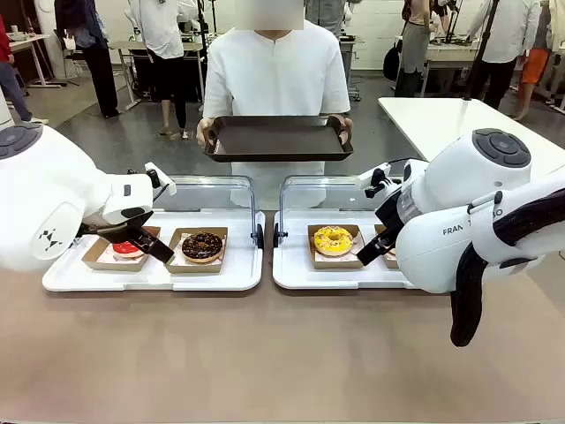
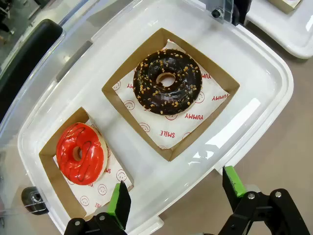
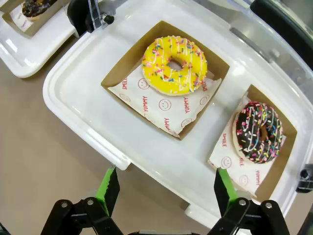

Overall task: Provide the desired donut to the person.
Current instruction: Pick up and lift the Paper togo box containing the Donut pointed at by the person.

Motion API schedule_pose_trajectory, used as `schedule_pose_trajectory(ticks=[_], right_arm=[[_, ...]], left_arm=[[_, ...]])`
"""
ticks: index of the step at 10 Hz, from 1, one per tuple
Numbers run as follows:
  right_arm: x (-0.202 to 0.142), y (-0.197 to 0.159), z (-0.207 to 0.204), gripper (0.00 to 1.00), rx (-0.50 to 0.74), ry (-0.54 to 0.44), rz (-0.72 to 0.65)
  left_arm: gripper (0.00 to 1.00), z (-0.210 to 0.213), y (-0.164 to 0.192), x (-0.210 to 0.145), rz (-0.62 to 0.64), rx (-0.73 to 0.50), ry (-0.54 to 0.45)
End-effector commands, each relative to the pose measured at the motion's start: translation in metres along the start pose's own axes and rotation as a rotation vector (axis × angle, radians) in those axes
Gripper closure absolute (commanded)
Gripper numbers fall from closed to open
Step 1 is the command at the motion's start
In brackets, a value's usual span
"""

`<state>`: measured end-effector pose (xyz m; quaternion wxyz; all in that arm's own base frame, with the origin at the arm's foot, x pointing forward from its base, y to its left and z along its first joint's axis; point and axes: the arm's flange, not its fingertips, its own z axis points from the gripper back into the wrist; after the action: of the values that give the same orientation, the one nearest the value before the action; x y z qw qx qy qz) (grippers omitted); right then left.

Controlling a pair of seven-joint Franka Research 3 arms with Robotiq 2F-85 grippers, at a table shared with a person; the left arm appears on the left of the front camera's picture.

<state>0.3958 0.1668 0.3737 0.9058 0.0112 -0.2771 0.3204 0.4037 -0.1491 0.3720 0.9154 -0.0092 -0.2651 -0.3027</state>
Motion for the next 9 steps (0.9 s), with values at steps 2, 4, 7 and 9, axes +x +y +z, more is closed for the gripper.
schedule_pose_trajectory(ticks=[2, 4, 7, 9], right_arm=[[0.0, 0.0, 0.0, 0.0, 0.0, 0.0, 0.0], [0.0, 0.0, 0.0, 0.0, 0.0, 0.0, 0.0], [0.0, 0.0, 0.0, 0.0, 0.0, 0.0, 0.0], [0.0, 0.0, 0.0, 0.0, 0.0, 0.0, 0.0]], left_arm=[[0.0, 0.0, -0.0001, -0.0001, 0.0, 0.0, 0.0], [0.0, 0.0, -0.0001, -0.0001, 0.0, 0.0, 0.0], [0.0, 0.0, -0.0001, -0.0001, 0.0, 0.0, 0.0], [0.0, 0.0, -0.0001, -0.0001, 0.0, 0.0, 0.0]])
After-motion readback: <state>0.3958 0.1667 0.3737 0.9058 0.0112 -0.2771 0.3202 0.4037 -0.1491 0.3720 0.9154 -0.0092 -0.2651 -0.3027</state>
